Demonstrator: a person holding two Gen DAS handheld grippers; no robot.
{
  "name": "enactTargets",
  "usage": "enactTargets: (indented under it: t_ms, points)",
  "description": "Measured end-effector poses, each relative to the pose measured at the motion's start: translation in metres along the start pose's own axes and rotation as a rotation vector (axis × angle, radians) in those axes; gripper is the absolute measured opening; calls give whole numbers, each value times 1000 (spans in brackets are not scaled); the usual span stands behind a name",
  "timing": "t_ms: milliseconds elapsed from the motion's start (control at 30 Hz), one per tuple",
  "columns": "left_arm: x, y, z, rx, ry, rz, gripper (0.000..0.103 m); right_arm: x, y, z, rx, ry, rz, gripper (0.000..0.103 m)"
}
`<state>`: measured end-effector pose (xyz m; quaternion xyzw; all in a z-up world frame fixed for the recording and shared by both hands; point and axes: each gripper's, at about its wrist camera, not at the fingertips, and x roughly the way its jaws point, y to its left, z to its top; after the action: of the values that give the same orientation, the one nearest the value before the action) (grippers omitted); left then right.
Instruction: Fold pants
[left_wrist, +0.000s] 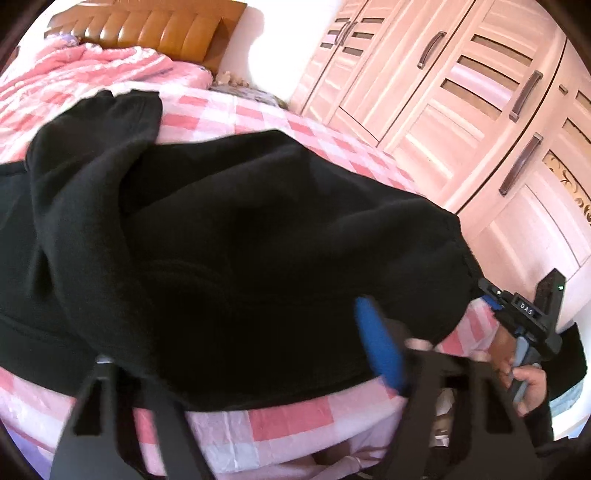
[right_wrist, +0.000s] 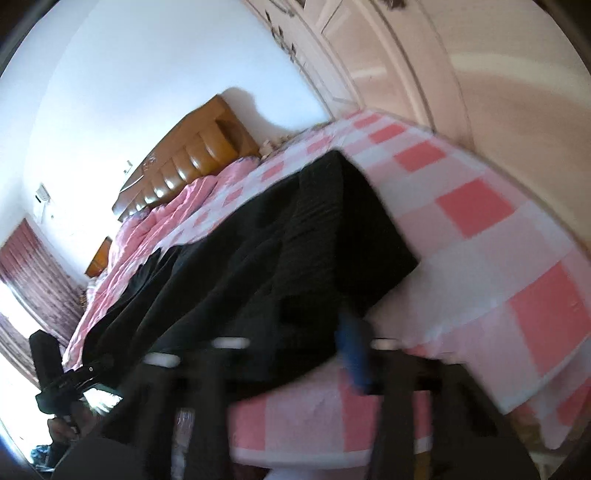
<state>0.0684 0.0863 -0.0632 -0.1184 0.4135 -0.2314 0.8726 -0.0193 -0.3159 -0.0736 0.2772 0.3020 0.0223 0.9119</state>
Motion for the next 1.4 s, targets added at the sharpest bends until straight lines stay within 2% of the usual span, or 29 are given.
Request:
enactTargets:
  t_ms: [67,167,233,300,400,467,533,600,667,767,833,867,900,933,967,1100,1133,1233,1333,1400]
  points:
    - [-6,-1,6,2,-17,-6,26,-5,5,7,-43,-18,4,17]
    - [-11,-3,15,12,-35,-16,10,-6,19,21,-126,-29,18,14]
    - [-13,-3,20,-1,-45,-25,10,-9,26,33,-155,-54,29,14]
    - [-21,-4,23,-30,-79,-67,10,-14,32,46,-182,-88,31,14]
    - [-30,-17,25,-49,-119,-148,10,-21,40,69,-247,-152,-21,14]
    - [-22,-28,23,-23,-99,-174,10,-24,34,82,-255,-177,-59,14]
    - [-4,-35,14,5,-52,-127,10,-17,20,86,-244,-163,-101,14]
    - [9,-30,6,-2,-10,-104,10,-3,-3,79,-193,-97,-128,14]
    - [15,-26,-2,7,7,-47,10,9,-19,62,-163,-37,-178,16]
    - [14,-17,-7,6,19,-27,12,16,-44,44,-87,17,-237,23]
    - [14,-14,-7,-7,23,-37,12,10,-51,43,-47,9,-221,31]
    - [14,-14,-6,-13,20,-46,11,6,-50,46,-51,-2,-222,44]
    - [11,-15,-5,-10,6,-50,10,4,-47,47,-62,-9,-217,75]
    - [10,-16,-4,-5,-6,-52,10,1,-43,47,-73,-14,-208,91]
    - [8,-19,-2,4,-18,-58,9,-2,-37,47,-91,-32,-193,99]
    - [1,-23,9,14,-48,-99,8,-14,-23,39,-100,-75,-160,99]
    - [-1,-24,12,13,-54,-107,8,-16,-20,35,-92,-70,-116,99]
    - [-12,-28,30,2,-90,-158,8,-11,-16,13,6,14,56,96]
    - [-23,-31,54,-19,-123,-220,8,6,-14,-18,163,116,231,86]
    - [-29,-31,68,-29,-142,-246,8,13,-4,-24,157,128,256,84]
